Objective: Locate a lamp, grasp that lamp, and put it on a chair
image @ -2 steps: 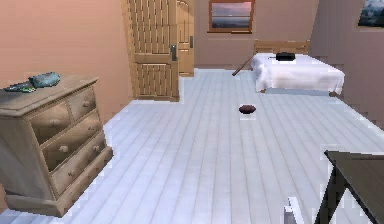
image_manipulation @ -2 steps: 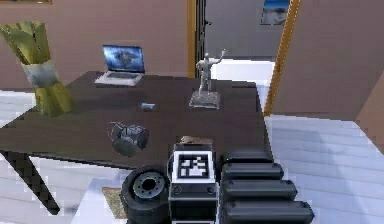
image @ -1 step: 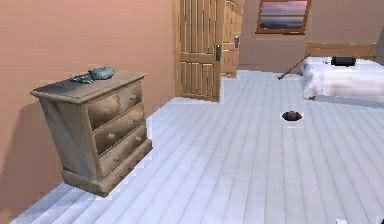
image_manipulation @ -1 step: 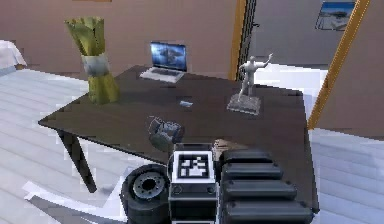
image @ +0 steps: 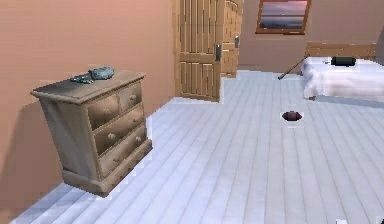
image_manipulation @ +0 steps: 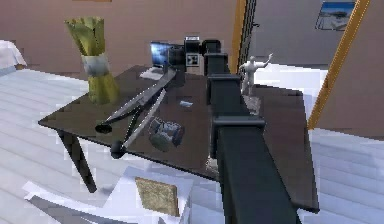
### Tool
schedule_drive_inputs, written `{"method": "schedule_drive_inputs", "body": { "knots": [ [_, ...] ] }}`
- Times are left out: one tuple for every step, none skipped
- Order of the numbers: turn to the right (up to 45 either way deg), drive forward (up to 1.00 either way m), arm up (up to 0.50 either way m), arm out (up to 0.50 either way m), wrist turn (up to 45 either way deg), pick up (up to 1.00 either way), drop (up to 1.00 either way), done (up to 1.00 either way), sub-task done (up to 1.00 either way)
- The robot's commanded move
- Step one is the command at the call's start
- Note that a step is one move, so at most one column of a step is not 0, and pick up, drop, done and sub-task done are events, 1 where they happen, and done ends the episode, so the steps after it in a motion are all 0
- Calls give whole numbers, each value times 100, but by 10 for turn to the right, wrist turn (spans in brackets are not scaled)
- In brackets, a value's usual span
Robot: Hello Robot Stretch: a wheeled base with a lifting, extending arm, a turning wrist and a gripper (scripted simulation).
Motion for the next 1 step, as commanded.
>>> {"method": "schedule_drive_inputs", "body": {
  "knots": [
    [0,0,0,0,450,0,0,0,0]
  ]
}}
